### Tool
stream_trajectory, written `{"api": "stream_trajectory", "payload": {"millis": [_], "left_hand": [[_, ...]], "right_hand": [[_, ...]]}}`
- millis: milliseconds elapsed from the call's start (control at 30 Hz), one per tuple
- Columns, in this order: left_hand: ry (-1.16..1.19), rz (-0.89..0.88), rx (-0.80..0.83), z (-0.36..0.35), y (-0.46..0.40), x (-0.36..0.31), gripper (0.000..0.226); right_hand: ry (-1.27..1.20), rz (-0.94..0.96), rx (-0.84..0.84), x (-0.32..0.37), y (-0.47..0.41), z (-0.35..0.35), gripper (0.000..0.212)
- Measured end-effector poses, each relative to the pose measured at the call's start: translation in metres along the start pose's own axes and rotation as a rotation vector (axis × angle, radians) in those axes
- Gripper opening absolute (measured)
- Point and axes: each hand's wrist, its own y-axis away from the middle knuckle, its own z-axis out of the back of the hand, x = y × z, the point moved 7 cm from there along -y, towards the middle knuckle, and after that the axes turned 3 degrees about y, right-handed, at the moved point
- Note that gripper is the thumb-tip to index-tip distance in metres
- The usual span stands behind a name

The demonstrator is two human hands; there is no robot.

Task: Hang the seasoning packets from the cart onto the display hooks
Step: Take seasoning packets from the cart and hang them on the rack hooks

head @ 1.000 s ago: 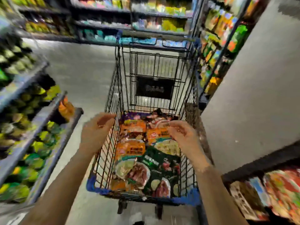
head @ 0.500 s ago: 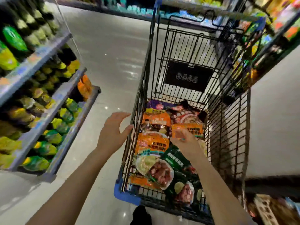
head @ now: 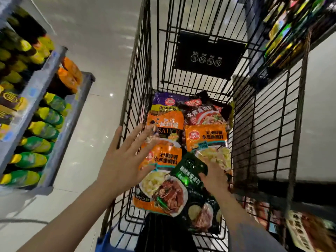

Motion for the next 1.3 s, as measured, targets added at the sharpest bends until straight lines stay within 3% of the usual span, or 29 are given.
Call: {"api": "stream_trajectory", "payload": {"millis": [100, 333, 467, 567, 633, 733, 867, 1067, 1300], "left_hand": [[0.008, 0.024, 0.034, 0.0, -0.001, 0.001, 0.067], [0.05, 0.058, 0.045, 0.004, -0.001, 0.004, 0.073], [0.049, 0.05, 0.043, 0.005, -0.002, 0.004, 0.075], [0.044, 0.037, 0.035, 0.005, -0.004, 0.004, 0.072], [0.062, 0.024, 0.032, 0.005, -0.008, 0.004, 0.072], [0.076, 0.013, 0.017, 0.006, -0.012, 0.004, 0.07], [0.127, 0.014, -0.028, 0.01, -0.015, 0.001, 0.068], [0.163, 0.014, -0.062, 0.013, -0.015, 0.0, 0.066], [0.145, 0.017, -0.079, 0.014, -0.014, -0.001, 0.064]], "right_hand": [[0.088, -0.05, 0.035, -0.01, -0.017, -0.014, 0.061], [0.244, -0.037, -0.071, -0.007, -0.027, -0.009, 0.045], [0.154, -0.042, -0.127, -0.006, -0.024, -0.001, 0.026], [-0.018, 0.092, -0.116, 0.01, -0.005, 0.004, 0.004], [-0.122, 0.178, -0.06, 0.019, 0.025, 0.007, 0.006], [-0.258, 0.251, -0.109, 0.023, 0.076, 0.027, 0.015], [-0.283, 0.357, -0.088, 0.026, 0.127, 0.054, 0.018], [-0.278, 0.332, -0.05, 0.008, 0.162, 0.085, 0.011], [-0.249, 0.311, 0.101, -0.004, 0.138, 0.111, 0.009]]}}
